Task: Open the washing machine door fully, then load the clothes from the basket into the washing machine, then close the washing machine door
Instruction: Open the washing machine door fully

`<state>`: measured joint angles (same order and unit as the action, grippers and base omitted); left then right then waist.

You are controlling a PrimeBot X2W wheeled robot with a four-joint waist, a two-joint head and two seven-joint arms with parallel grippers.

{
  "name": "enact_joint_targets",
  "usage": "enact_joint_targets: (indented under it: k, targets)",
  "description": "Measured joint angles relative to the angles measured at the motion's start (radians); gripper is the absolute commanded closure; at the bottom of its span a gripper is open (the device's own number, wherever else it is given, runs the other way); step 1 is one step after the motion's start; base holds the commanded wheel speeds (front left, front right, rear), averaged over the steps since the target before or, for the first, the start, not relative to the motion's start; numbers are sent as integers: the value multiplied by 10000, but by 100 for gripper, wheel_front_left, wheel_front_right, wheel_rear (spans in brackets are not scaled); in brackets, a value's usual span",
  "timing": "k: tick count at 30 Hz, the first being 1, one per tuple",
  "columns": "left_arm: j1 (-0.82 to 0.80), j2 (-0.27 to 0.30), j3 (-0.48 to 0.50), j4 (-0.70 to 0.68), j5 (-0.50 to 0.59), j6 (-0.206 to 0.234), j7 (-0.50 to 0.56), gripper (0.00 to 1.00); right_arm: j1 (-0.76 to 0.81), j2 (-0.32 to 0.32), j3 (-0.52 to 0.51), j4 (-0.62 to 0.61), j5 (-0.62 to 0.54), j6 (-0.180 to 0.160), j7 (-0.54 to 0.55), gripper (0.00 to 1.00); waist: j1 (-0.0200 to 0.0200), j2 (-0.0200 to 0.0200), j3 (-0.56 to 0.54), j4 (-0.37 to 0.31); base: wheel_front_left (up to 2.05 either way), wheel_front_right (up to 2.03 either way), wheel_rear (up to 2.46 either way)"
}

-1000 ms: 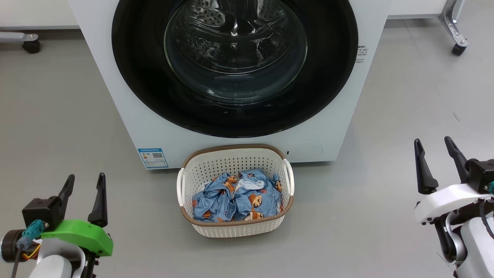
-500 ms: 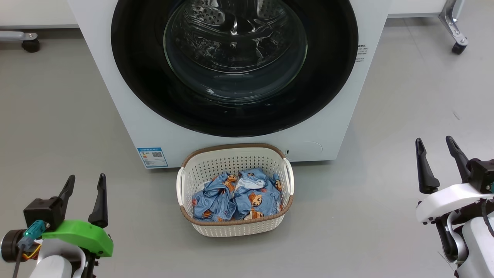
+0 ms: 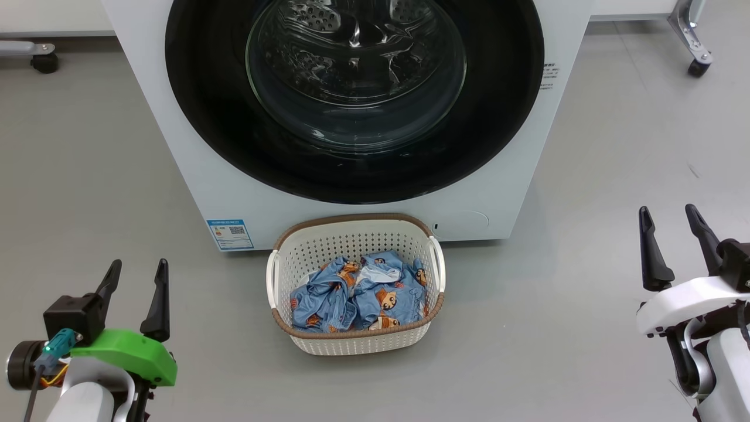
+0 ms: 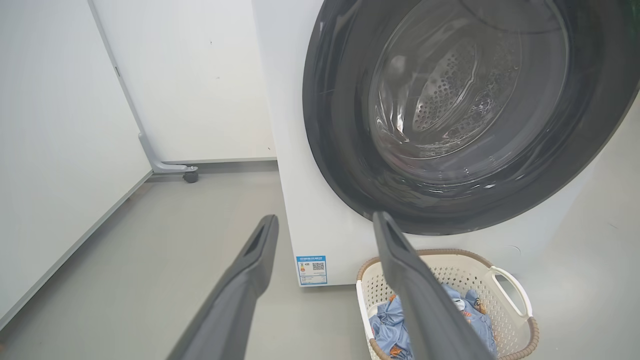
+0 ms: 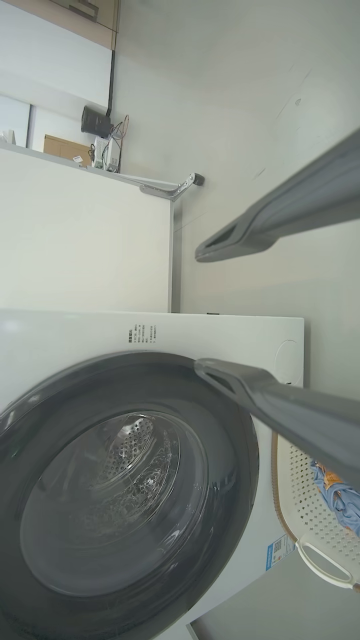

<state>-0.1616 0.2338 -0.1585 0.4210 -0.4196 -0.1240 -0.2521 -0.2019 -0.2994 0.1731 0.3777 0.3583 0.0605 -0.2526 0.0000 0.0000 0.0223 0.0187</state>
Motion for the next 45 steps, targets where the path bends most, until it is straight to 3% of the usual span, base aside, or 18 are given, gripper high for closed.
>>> enact_joint_targets:
  k: [15,45]
  targets:
    - [-28,25,52,63,-2,-2,0,0,52,102,-240,2,4,2,0,0,0,0,116,-11,52,40,-92]
    - [-190,4,339,-224,-13,-2,0,0,59,186,-591,-94,-77,104,-2,0,0,0,343,-16,113,32,-145]
